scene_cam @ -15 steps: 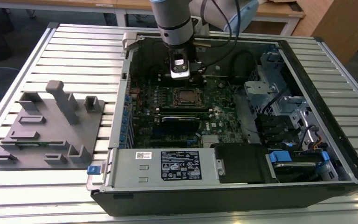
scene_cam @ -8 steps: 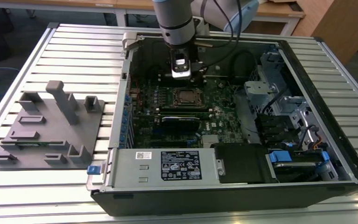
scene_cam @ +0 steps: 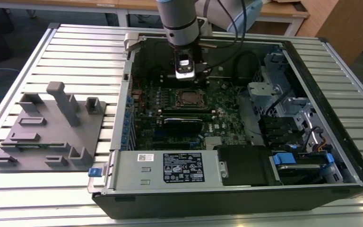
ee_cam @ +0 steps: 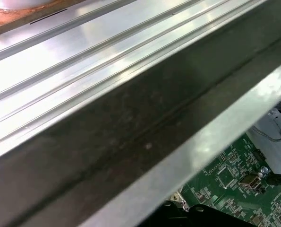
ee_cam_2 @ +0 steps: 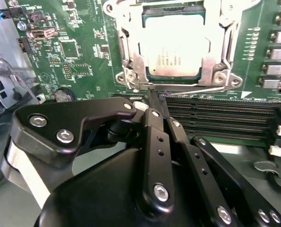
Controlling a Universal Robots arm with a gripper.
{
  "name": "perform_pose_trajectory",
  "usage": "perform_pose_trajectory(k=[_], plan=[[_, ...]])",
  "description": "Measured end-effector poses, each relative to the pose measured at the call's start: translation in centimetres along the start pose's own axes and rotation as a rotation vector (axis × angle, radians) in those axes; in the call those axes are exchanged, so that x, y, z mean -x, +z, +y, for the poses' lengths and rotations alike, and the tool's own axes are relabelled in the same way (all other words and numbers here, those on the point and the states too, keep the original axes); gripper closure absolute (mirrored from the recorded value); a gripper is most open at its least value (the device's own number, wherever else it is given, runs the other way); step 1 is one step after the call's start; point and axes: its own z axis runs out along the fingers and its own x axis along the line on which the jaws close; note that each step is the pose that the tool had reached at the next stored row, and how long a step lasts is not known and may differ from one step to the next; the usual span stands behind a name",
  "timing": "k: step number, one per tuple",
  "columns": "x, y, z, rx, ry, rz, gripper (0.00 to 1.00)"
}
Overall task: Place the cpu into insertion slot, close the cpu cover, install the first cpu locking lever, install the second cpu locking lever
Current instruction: 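Install the first cpu locking lever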
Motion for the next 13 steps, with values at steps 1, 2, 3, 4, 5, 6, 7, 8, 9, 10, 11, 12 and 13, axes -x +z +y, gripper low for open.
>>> perform_pose_trajectory(k=[1,2,3,4,5,6,7,8,9,10,11,12,13], plan=[[0.09,0.04,0.07,-0.0007,0.001,-0.0005,0.90],[0.16,0.08,0.13,-0.0012,0.002,-0.0010,0.90],[0.21,0.11,0.18,-0.0016,0.003,-0.0013,0.90],[0.26,0.14,0.23,-0.0021,0.004,-0.0017,0.90],[0.31,0.16,0.27,-0.0026,0.004,-0.0021,0.90],[0.33,0.18,0.30,-0.0028,0.005,-0.0025,0.90],[0.32,0.18,0.31,-0.0030,0.006,-0.0026,0.90],[0.31,0.18,0.33,-0.0034,0.007,-0.0029,0.90],[0.29,0.19,0.36,-0.0036,0.007,-0.0031,0.90],[0.27,0.19,0.39,-0.0038,0.008,-0.0033,0.90],[0.24,0.19,0.44,-0.0038,0.009,-0.0034,0.90],[0.20,0.20,0.48,-0.0039,0.009,-0.0034,0.90],[0.17,0.20,0.53,-0.0040,0.009,-0.0035,0.90]])
